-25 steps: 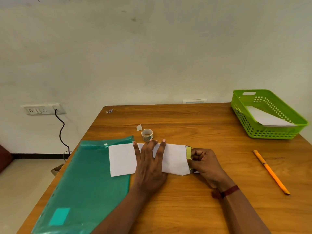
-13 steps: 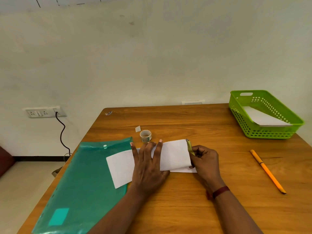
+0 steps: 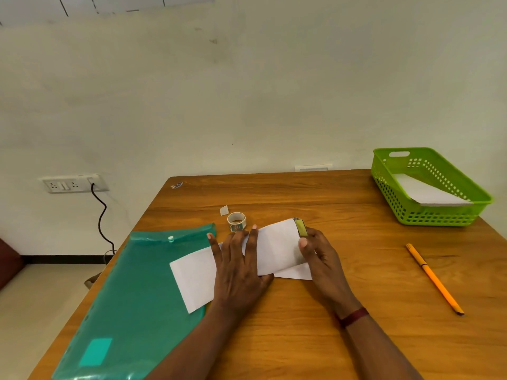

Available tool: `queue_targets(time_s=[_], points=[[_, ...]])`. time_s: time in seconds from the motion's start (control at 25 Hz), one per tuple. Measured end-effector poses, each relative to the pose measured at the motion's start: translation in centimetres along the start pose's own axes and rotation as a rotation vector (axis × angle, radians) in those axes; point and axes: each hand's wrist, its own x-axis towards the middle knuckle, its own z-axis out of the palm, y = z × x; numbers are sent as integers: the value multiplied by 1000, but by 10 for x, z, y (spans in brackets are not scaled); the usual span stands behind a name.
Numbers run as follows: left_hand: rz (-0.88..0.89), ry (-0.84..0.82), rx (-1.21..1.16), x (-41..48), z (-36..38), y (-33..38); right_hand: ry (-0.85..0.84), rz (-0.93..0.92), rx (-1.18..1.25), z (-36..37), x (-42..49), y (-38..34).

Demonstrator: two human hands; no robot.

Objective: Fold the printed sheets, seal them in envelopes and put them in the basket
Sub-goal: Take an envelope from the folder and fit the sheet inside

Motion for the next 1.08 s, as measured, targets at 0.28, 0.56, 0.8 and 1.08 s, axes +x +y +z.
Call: queue_targets(time_s=[0.28,0.56,0.8,1.08], points=[[36,-33,8,0,-2,-1,58,70,182,5,0,4],[117,-130,45,9,-14,-14,143,105,360,-4,3,3],[172,-206,59,15,-27,-62,171,150,376,-3,3,0],[104,-343,-11,9,-25,-49,240,145,209,13,5,3]])
